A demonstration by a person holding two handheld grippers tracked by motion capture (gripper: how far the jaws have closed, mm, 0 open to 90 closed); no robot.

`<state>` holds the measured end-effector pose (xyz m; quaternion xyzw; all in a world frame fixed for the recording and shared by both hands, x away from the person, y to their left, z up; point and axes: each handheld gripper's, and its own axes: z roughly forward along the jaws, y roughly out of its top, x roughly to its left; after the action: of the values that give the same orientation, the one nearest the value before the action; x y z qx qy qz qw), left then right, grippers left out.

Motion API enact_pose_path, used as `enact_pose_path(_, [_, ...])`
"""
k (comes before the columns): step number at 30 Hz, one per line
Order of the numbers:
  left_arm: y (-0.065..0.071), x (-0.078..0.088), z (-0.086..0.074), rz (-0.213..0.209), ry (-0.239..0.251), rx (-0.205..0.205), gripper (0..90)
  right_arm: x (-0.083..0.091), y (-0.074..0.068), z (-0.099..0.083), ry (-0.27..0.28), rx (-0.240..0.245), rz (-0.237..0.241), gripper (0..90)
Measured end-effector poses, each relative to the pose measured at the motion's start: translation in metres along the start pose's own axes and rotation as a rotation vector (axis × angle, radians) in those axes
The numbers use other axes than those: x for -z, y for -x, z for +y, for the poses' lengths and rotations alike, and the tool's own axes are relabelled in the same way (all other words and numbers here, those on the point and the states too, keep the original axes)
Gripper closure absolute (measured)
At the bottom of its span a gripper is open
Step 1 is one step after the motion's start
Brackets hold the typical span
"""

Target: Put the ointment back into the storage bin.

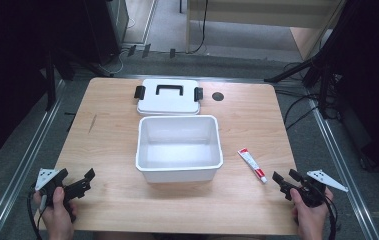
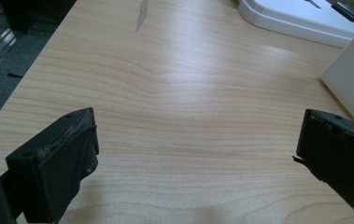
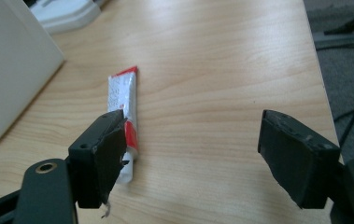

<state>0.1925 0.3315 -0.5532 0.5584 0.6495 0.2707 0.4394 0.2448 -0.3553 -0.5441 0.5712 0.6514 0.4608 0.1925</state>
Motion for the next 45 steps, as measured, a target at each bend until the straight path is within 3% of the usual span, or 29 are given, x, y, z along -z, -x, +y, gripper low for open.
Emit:
enact_pose_path(1, [0.000, 0.000, 0.000, 0.000, 0.000, 0.000, 0.0, 0.000, 0.000, 0.000, 0.000, 0.000, 0.000, 24.7])
enact_pose_path(3, [0.000, 0.000, 0.000, 0.000, 0.000, 0.001, 0.0, -0.003, -0.001, 0.003, -0.065, 0.014, -0.026, 24.5])
enact_pose_path(4, [0.001, 0.000, -0.001, -0.001, 0.001, 0.000, 0.0, -0.003, -0.004, 0.005, -0.092, 0.023, -0.011, 24.4])
enact_pose_path(10, [0.004, 0.000, -0.002, 0.005, -0.004, -0.022, 0.0, 0.002, -0.009, 0.017, -0.140, 0.028, -0.004, 24.9])
enact_pose_path(11, [0.005, 0.000, -0.002, 0.008, -0.004, -0.025, 0.0, 0.003, -0.010, 0.025, -0.177, 0.040, -0.020, 24.9])
enact_pose_path(13, [0.005, 0.000, -0.002, 0.005, -0.001, -0.032, 0.0, 0.003, -0.010, 0.029, -0.198, 0.049, -0.023, 25.0])
enact_pose_path(14, [0.005, 0.000, -0.002, 0.004, 0.002, -0.031, 0.0, 0.003, -0.012, 0.037, -0.256, 0.066, -0.033, 25.2])
enact_pose_path(15, [0.005, 0.000, -0.002, 0.004, 0.002, -0.031, 0.0, 0.003, -0.012, 0.037, -0.256, 0.066, -0.033, 25.2])
enact_pose_path(16, [0.005, 0.000, -0.002, 0.000, 0.003, -0.033, 0.0, 0.001, -0.014, 0.045, -0.342, 0.082, -0.046, 25.2])
enact_pose_path(17, [0.005, 0.000, -0.002, 0.000, 0.003, -0.033, 0.0, 0.001, -0.014, 0.045, -0.342, 0.082, -0.046, 25.2])
enact_pose_path(18, [0.005, 0.000, -0.002, -0.002, 0.002, -0.033, 0.0, -0.004, -0.018, 0.051, -0.450, 0.113, -0.062, 24.5])
enact_pose_path(19, [0.005, 0.000, -0.002, -0.003, 0.003, -0.029, 0.0, -0.004, -0.018, 0.051, -0.450, 0.113, -0.062, 24.5])
enact_pose_path(22, [0.005, 0.000, -0.002, -0.008, 0.003, -0.026, 0.0, -0.012, -0.027, 0.058, -0.600, 0.178, -0.092, 21.9])
enact_pose_path(23, [0.005, 0.000, -0.002, -0.006, -0.001, -0.028, 0.0, -0.016, -0.034, 0.064, -0.684, 0.211, -0.093, 19.8])
enact_pose_path(24, [0.005, 0.000, -0.002, -0.007, -0.001, -0.029, 0.0, -0.017, -0.037, 0.067, -0.719, 0.216, -0.092, 19.4])
enact_pose_path(25, [0.005, 0.000, -0.002, -0.007, -0.001, -0.029, 0.0, -0.017, -0.037, 0.067, -0.719, 0.216, -0.092, 19.4])
enact_pose_path(27, [0.005, -0.001, -0.002, -0.006, -0.002, -0.027, 0.0, -0.021, -0.042, 0.072, -0.788, 0.240, -0.092, 17.9])
enact_pose_path(28, [0.005, -0.001, -0.002, -0.005, -0.004, -0.029, 0.0, -0.026, -0.047, 0.077, -0.847, 0.276, -0.113, 17.6])
enact_pose_path(29, [0.005, -0.001, -0.002, -0.005, -0.004, -0.029, 0.0, -0.026, -0.047, 0.077, -0.847, 0.276, -0.113, 17.6])
enact_pose_path(32, [0.005, -0.001, -0.001, -0.007, -0.004, -0.029, 0.0, -0.035, -0.058, 0.085, -0.931, 0.338, -0.157, 15.6])
enact_pose_path(38, [0.004, -0.001, -0.001, -0.010, -0.008, -0.023, 0.0, -0.051, -0.071, 0.089, -1.013, 0.367, -0.174, 14.3])
enact_pose_path(41, [0.004, -0.002, -0.001, -0.010, -0.010, -0.023, 0.0, -0.057, -0.074, 0.089, -1.030, 0.384, -0.165, 17.3])
enact_pose_path(42, [0.004, -0.002, -0.001, -0.010, -0.013, -0.026, 0.0, -0.062, -0.076, 0.089, -1.020, 0.401, -0.161, 24.5])
enact_pose_path(45, [0.005, -0.002, -0.001, -0.010, -0.014, -0.023, 0.0, -0.068, -0.077, 0.091, -1.010, 0.394, -0.152, 25.7])
